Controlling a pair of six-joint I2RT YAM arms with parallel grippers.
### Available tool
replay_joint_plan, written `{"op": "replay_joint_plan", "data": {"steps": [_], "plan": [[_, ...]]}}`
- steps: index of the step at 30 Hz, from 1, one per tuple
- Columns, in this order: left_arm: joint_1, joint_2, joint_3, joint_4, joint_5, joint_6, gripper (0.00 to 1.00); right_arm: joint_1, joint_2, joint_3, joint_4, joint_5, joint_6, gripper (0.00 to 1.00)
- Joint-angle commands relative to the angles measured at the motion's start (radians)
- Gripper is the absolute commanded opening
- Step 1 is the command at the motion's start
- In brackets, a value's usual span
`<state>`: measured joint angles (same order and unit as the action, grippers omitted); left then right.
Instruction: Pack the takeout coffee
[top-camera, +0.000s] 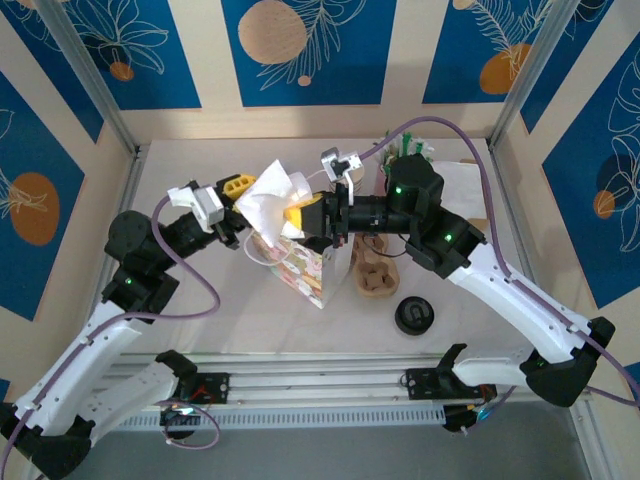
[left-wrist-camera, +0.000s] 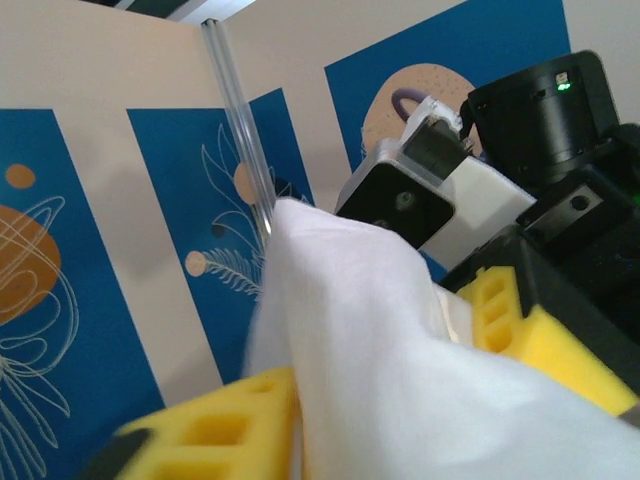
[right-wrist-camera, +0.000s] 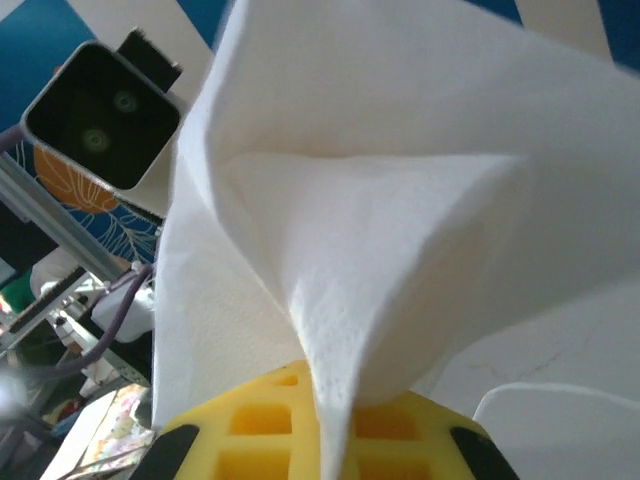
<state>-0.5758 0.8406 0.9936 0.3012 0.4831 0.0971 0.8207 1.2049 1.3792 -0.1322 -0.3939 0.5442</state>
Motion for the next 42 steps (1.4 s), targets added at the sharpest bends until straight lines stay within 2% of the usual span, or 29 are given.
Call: {"op": "replay_joint_plan", "data": {"steps": [1, 3, 4, 6, 8, 13, 16, 20, 25, 28, 34, 42], "plan": [[-0.012, -0.037, 0.002, -0.013, 0.026, 0.024, 0.45, 0.003, -0.041, 0.013, -0.024, 0.067, -0.027, 0.00], [-0.012, -0.055, -0.006, -0.068, 0.032, 0.049, 0.71, -0.001, -0.059, 0.005, -0.021, 0.087, -0.027, 0.00], [-0.012, -0.063, -0.006, -0.100, 0.045, 0.068, 0.81, -0.003, -0.067, 0.005, -0.021, 0.090, -0.027, 0.00], [-0.012, -0.084, -0.010, -0.173, 0.048, 0.097, 0.94, -0.003, -0.085, 0.006, -0.026, 0.100, -0.030, 0.00], [-0.012, -0.111, -0.020, -0.222, 0.014, 0.116, 1.00, -0.003, -0.105, 0.006, -0.036, 0.122, -0.036, 0.00], [-0.012, -0.181, -0.075, -0.297, -0.116, 0.123, 1.00, -0.002, -0.135, 0.017, -0.092, 0.216, -0.068, 0.00], [-0.012, -0.222, -0.107, -0.345, -0.173, 0.089, 1.00, 0.013, -0.112, 0.076, -0.221, 0.376, -0.112, 0.00], [-0.012, -0.297, -0.157, -0.379, -0.294, 0.006, 1.00, 0.023, -0.029, 0.167, -0.410, 0.541, -0.179, 0.00], [-0.012, -0.350, -0.176, -0.457, -0.465, -0.132, 1.00, 0.069, 0.085, 0.255, -0.538, 0.674, -0.322, 0.00], [-0.012, -0.354, -0.168, -0.512, -0.501, -0.178, 1.00, 0.090, 0.148, 0.298, -0.588, 0.717, -0.385, 0.00], [-0.012, -0.314, -0.107, -0.670, -0.544, -0.171, 1.00, 0.124, 0.274, 0.390, -0.682, 0.835, -0.458, 0.00], [-0.012, -0.319, -0.108, -0.692, -0.597, -0.159, 1.00, 0.171, 0.428, 0.503, -0.824, 0.867, -0.507, 0.00]]}}
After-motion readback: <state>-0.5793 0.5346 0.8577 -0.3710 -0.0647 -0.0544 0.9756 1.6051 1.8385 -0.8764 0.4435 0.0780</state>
